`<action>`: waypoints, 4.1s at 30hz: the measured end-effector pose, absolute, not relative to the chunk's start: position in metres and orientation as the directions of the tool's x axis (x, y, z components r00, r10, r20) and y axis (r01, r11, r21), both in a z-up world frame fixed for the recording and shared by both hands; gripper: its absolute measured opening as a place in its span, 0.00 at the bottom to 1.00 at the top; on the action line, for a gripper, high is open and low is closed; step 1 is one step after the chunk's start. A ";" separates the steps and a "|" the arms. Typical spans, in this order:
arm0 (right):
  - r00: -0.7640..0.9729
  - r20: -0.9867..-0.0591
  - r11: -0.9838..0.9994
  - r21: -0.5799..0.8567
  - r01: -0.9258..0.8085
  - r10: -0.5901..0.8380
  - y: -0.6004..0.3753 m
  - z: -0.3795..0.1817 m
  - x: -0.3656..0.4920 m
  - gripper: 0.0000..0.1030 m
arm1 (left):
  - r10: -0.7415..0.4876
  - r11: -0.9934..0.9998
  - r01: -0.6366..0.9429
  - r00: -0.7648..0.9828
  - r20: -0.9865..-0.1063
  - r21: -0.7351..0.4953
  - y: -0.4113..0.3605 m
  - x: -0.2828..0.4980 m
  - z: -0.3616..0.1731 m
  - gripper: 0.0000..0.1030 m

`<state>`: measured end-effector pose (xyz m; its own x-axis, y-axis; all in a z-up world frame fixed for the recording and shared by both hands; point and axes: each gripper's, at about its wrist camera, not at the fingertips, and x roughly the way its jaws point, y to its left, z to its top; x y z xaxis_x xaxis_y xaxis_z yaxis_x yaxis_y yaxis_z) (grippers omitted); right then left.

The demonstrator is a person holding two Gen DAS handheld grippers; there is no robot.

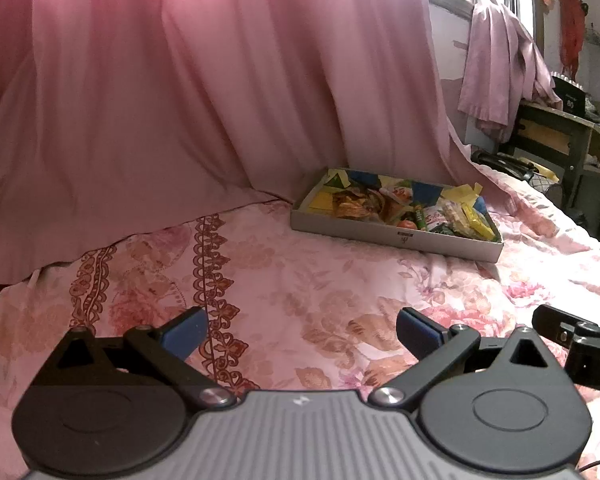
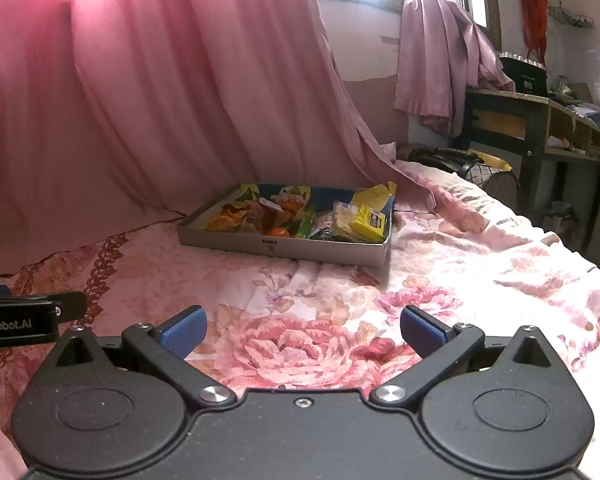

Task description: Organize snacks

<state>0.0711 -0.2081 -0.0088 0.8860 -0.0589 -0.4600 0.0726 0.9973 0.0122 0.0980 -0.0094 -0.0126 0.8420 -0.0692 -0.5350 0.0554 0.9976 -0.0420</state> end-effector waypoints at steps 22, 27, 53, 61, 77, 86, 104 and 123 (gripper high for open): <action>0.883 -0.466 0.997 0.013 0.076 -0.061 -0.208 -0.012 0.072 0.99 | -0.069 0.998 0.055 0.841 -0.537 -0.042 -0.008 0.098 -0.013 1.00; 0.883 -0.466 0.997 0.013 0.076 -0.061 -0.208 -0.012 0.072 0.99 | -0.069 0.998 0.055 0.841 -0.537 -0.042 -0.008 0.099 -0.013 1.00; 0.882 -0.468 0.997 0.013 0.076 -0.061 -0.208 -0.011 0.072 0.99 | -0.070 0.998 0.056 0.840 -0.538 -0.042 -0.007 0.099 -0.012 1.00; 0.882 -0.468 0.997 0.013 0.076 -0.061 -0.208 -0.011 0.073 0.99 | -0.070 0.998 0.057 0.840 -0.538 -0.042 -0.007 0.099 -0.011 1.00; 0.881 -0.469 0.997 0.013 0.076 -0.061 -0.208 -0.011 0.073 0.99 | -0.070 0.998 0.057 0.840 -0.539 -0.042 -0.007 0.099 -0.011 1.00; 0.881 -0.470 0.997 0.013 0.076 -0.062 -0.208 -0.010 0.073 0.99 | -0.070 0.998 0.057 0.839 -0.539 -0.042 -0.007 0.099 -0.011 1.00; 0.880 -0.472 0.997 0.013 0.077 -0.062 -0.207 -0.011 0.074 0.99 | -0.052 0.999 0.045 0.832 -0.553 -0.026 -0.007 0.099 -0.012 1.00; 0.879 -0.473 0.997 0.011 0.076 -0.062 -0.208 -0.013 0.073 0.99 | -0.070 0.998 0.061 0.823 -0.563 -0.035 -0.006 0.100 -0.011 1.00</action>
